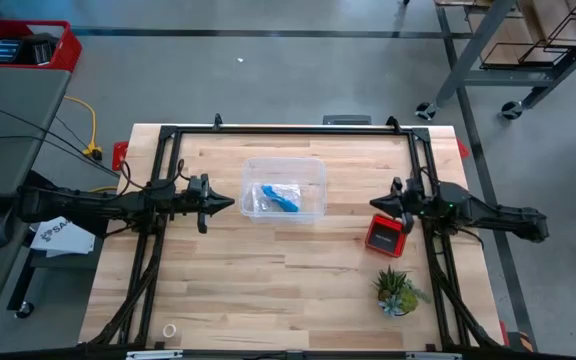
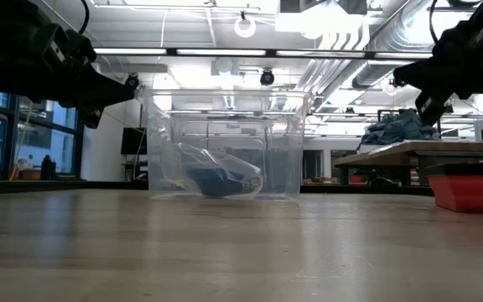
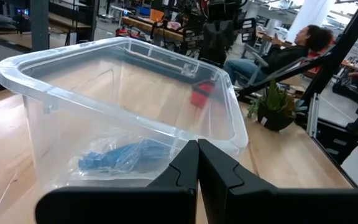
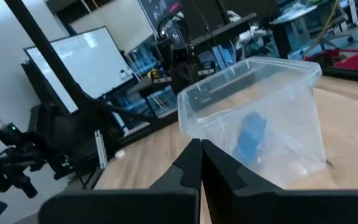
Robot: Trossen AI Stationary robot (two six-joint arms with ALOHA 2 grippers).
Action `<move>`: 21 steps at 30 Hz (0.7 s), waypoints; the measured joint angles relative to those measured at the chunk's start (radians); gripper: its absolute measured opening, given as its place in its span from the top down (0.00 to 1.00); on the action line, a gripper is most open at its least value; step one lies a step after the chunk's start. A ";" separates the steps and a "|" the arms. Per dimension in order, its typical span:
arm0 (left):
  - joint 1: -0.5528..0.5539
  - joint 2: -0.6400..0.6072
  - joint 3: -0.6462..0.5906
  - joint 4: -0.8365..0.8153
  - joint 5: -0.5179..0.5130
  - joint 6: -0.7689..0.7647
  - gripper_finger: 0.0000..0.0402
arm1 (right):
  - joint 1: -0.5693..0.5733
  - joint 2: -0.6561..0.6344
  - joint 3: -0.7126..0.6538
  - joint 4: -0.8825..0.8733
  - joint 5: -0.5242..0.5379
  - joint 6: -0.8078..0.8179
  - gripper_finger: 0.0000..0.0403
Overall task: Roll bandage
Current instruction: Return to Home Position
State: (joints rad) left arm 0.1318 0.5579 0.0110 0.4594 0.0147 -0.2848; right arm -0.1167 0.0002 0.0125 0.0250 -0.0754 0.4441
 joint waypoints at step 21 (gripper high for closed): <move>0.000 0.000 0.000 -0.015 0.000 0.000 1.00 | 0.000 0.034 -0.002 -0.004 0.001 0.001 1.00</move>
State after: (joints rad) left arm 0.1314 0.5579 0.0110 0.4446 0.0148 -0.2848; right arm -0.1165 0.0338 0.0101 0.0212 -0.0746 0.4446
